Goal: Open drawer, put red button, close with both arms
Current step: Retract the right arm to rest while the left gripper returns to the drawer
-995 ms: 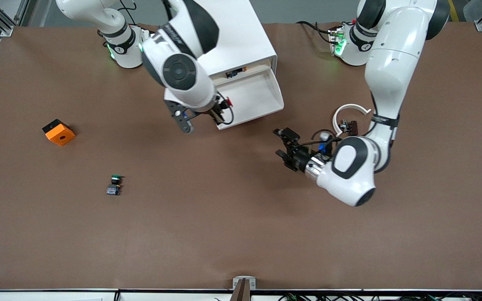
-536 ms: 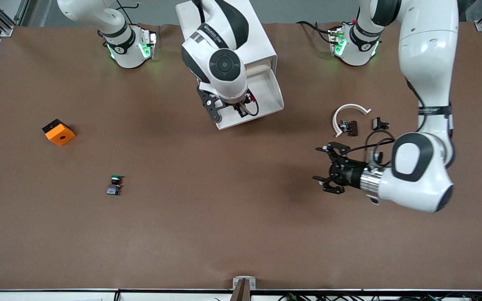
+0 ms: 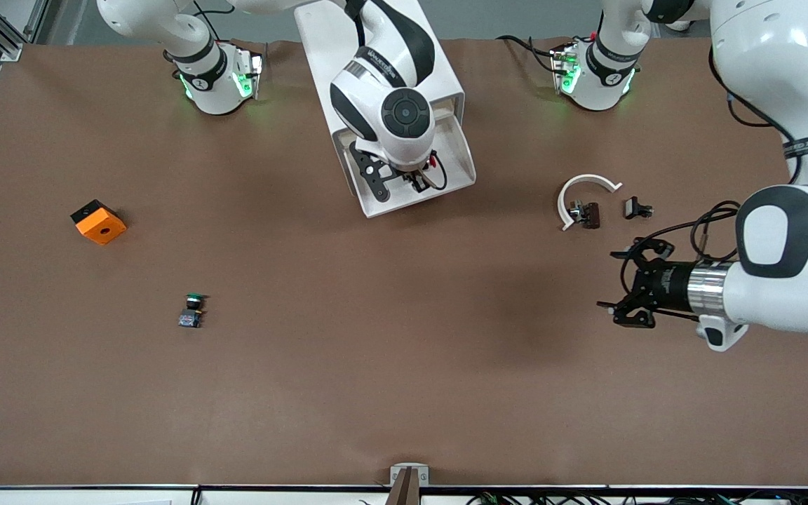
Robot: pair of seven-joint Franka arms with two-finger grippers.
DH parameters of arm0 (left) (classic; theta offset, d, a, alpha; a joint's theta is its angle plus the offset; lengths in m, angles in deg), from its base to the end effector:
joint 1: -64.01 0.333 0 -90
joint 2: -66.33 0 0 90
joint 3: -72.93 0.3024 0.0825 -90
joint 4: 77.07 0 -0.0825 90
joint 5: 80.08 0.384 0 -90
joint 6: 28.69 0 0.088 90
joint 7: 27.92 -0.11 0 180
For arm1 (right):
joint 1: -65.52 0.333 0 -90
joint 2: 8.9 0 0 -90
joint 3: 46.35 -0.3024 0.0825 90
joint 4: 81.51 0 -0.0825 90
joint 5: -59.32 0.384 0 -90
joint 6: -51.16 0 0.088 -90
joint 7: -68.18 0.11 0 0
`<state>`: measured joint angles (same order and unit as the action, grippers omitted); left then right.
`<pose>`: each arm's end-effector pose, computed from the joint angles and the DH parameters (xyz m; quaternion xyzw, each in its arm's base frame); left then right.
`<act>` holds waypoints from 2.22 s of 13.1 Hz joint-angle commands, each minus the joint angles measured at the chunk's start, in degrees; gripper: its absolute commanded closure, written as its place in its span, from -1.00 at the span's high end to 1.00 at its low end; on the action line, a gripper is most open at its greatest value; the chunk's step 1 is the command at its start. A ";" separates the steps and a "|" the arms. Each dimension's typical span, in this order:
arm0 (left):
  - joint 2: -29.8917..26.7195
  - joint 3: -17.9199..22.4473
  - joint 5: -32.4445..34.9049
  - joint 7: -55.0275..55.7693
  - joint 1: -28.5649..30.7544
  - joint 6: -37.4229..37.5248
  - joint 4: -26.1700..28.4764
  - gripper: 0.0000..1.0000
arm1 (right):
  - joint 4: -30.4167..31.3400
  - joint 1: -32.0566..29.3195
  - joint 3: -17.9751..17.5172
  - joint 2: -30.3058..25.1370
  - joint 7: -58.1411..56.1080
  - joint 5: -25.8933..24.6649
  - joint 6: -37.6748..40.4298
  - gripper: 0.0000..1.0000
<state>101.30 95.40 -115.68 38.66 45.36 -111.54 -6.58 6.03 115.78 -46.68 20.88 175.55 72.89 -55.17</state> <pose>0.6753 -0.0868 0.4042 0.7869 0.5595 -0.2491 0.0760 0.4094 0.5273 0.3289 0.8484 -0.5087 -0.1273 0.0721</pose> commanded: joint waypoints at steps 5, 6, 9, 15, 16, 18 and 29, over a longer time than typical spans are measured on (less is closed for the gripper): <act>-4.29 0.47 11.00 -20.39 -1.21 -1.60 0.97 1.00 | -1.93 0.72 0.51 0.55 0.91 1.37 0.33 1.00; -4.47 0.47 12.39 -26.79 -1.21 -2.40 1.05 1.00 | -2.89 0.46 0.51 0.11 0.82 1.37 0.60 1.00; -4.82 0.21 14.78 -38.36 -1.56 -3.72 2.28 1.00 | -9.55 -0.59 0.86 -1.92 0.64 1.20 9.70 1.00; -5.96 -0.06 19.87 -39.07 -12.53 -13.11 11.76 1.00 | -18.19 -8.31 0.95 -7.70 -1.71 1.37 25.20 1.00; -5.96 -0.06 19.88 -38.99 -13.86 -14.08 12.91 1.00 | -18.19 -9.98 0.95 -10.07 -5.21 1.29 26.17 1.00; -6.14 -0.14 19.79 -38.55 -17.54 -16.45 15.19 1.00 | -17.49 -13.06 1.04 -14.21 -13.38 0.67 31.33 1.00; -6.93 -2.24 18.12 -14.84 -38.82 -31.40 25.84 1.00 | 2.72 -44.26 1.04 -31.63 -76.92 -6.00 31.73 1.00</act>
<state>95.94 93.94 -97.33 20.79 8.46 -141.13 17.09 4.81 74.53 -44.34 -8.75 106.14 69.32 -20.70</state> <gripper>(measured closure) 0.000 0.000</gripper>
